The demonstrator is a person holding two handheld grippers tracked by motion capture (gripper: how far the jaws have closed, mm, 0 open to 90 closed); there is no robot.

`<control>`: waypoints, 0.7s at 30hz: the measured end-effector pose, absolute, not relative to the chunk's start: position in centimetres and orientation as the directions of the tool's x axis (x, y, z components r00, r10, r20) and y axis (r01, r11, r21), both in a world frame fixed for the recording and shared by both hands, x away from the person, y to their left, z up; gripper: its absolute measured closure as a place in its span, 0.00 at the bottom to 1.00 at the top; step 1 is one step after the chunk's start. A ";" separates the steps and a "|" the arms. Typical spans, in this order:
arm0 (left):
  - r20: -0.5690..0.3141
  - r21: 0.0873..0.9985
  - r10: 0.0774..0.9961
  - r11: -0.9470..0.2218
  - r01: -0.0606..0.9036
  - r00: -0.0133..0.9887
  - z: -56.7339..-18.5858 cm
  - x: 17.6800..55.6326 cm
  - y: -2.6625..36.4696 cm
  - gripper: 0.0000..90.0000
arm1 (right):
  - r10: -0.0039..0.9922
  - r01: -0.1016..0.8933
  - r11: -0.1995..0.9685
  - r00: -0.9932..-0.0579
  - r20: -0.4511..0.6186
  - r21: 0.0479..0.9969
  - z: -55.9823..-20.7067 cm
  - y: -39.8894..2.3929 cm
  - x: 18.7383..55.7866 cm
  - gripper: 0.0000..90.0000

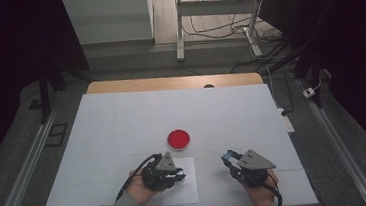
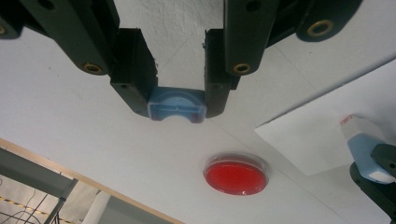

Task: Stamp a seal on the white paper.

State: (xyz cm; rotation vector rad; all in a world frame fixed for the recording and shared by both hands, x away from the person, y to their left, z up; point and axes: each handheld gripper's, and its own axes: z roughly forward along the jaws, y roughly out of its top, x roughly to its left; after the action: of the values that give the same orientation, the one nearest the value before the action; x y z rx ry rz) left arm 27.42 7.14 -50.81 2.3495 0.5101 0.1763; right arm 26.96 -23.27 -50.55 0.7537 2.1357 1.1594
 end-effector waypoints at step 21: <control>-0.027 0.677 0.407 -0.665 0.316 0.913 -50.8 27.5 7.2 0.85 | 0.712 0.198 0.460 -0.665 -0.226 0.866 -50.5 -23.3 27.0 0.73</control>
State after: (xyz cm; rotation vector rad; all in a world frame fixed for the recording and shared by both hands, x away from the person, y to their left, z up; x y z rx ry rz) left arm 27.53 7.22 -50.84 2.3481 0.5121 0.1633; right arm 26.95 -23.30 -50.52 0.7550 2.1329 1.1586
